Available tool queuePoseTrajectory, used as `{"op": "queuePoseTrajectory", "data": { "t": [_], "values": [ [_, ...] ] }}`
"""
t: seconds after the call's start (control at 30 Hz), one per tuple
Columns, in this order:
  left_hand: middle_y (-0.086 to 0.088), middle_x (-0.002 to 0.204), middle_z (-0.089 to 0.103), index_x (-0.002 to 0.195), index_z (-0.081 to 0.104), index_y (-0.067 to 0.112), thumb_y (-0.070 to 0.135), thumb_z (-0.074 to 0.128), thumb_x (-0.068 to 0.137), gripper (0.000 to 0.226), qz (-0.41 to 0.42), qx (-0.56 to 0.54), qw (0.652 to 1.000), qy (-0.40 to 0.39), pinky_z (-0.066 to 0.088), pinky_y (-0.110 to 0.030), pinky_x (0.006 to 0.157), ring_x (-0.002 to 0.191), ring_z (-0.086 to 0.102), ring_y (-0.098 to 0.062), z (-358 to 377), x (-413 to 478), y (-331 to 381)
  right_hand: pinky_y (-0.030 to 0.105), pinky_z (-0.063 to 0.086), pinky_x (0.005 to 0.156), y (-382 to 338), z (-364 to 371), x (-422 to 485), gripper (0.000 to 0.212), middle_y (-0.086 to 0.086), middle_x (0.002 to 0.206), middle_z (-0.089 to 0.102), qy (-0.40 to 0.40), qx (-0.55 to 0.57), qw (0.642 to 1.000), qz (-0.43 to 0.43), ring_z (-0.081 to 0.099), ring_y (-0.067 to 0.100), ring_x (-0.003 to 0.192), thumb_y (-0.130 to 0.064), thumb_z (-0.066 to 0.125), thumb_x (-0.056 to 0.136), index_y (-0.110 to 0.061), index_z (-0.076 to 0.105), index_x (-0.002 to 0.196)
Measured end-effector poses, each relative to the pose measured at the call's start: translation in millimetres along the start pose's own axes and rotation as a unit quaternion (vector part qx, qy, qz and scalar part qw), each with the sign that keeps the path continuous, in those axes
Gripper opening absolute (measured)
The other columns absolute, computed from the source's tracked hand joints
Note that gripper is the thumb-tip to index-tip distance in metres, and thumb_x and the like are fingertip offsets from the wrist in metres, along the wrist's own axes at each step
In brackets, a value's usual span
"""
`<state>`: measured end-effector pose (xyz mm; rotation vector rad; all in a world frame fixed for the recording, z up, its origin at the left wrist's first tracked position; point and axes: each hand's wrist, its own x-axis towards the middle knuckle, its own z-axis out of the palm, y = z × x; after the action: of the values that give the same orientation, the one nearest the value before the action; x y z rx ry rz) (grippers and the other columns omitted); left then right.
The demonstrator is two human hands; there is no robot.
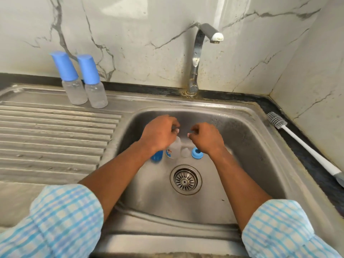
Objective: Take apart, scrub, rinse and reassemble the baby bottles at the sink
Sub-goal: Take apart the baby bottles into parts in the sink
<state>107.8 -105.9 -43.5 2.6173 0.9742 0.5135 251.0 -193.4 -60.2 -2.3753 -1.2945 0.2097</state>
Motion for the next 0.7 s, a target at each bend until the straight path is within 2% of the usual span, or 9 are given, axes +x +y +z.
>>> {"op": "queuePoseTrajectory", "data": {
  "t": [0.07,0.2,0.4,0.5,0.63,0.7],
  "values": [
    [-0.002,0.124,0.068,0.122,0.069,0.019,0.024,0.061,0.094,0.029,-0.035,-0.011,0.999,0.026,0.048,-0.033,0.098,0.114,0.062,-0.022,-15.0,-10.4,-16.3,0.041,0.056,0.084,-13.8,1.7,-4.4,0.028,0.007,0.106,0.073,0.005,0.024,1.0,-0.015,0.069,0.031,0.089,-0.033,0.064,0.09,-0.015,0.071,0.111],
    [-0.009,0.112,0.073,0.114,0.072,0.015,0.019,0.061,0.091,0.026,-0.106,-0.033,0.985,0.129,0.051,-0.036,0.093,0.107,0.065,-0.031,-48.6,-24.7,-51.4,0.037,0.052,0.094,-55.6,10.4,-3.0,0.033,0.008,0.119,0.07,0.013,0.076,0.996,-0.042,0.065,0.027,0.109,-0.025,0.065,0.092,-0.013,0.068,0.123],
    [-0.01,0.113,0.072,0.117,0.071,0.013,0.017,0.058,0.091,0.029,-0.216,-0.09,0.933,0.274,0.047,-0.037,0.093,0.111,0.063,-0.034,-89.0,-33.8,-97.7,0.034,0.05,0.096,-134.3,30.9,23.7,0.034,0.008,0.114,0.071,0.012,0.133,0.988,-0.081,0.066,0.025,0.106,-0.019,0.063,0.088,-0.015,0.068,0.122],
    [-0.009,0.126,0.067,0.129,0.064,0.012,0.021,0.06,0.093,0.038,-0.278,-0.117,0.909,0.288,0.043,-0.036,0.098,0.12,0.058,-0.031,-96.7,-33.4,-124.0,0.027,0.047,0.093,-172.4,43.5,43.2,0.036,0.007,0.114,0.071,0.012,0.151,0.984,-0.092,0.065,0.024,0.108,-0.013,0.06,0.086,-0.015,0.068,0.122],
    [-0.012,0.118,0.068,0.114,0.066,0.006,0.021,0.063,0.091,0.028,-0.302,-0.138,0.91,0.25,0.037,-0.026,0.079,0.111,0.06,-0.033,-101.5,-27.4,-153.0,0.025,0.043,0.097,-209.0,58.0,69.2,0.044,0.008,0.12,0.069,0.005,0.167,0.981,-0.099,0.062,0.024,0.115,-0.008,0.061,0.085,-0.011,0.064,0.129],
    [-0.012,0.119,0.067,0.116,0.065,0.007,0.022,0.065,0.09,0.03,-0.297,-0.149,0.914,0.232,0.037,-0.025,0.079,0.111,0.061,-0.032,-103.5,-22.5,-163.1,0.025,0.042,0.098,-221.8,63.2,78.7,0.051,0.011,0.119,0.069,-0.004,0.17,0.98,-0.102,0.061,0.024,0.116,-0.008,0.064,0.085,-0.008,0.058,0.135]
  ]
}}
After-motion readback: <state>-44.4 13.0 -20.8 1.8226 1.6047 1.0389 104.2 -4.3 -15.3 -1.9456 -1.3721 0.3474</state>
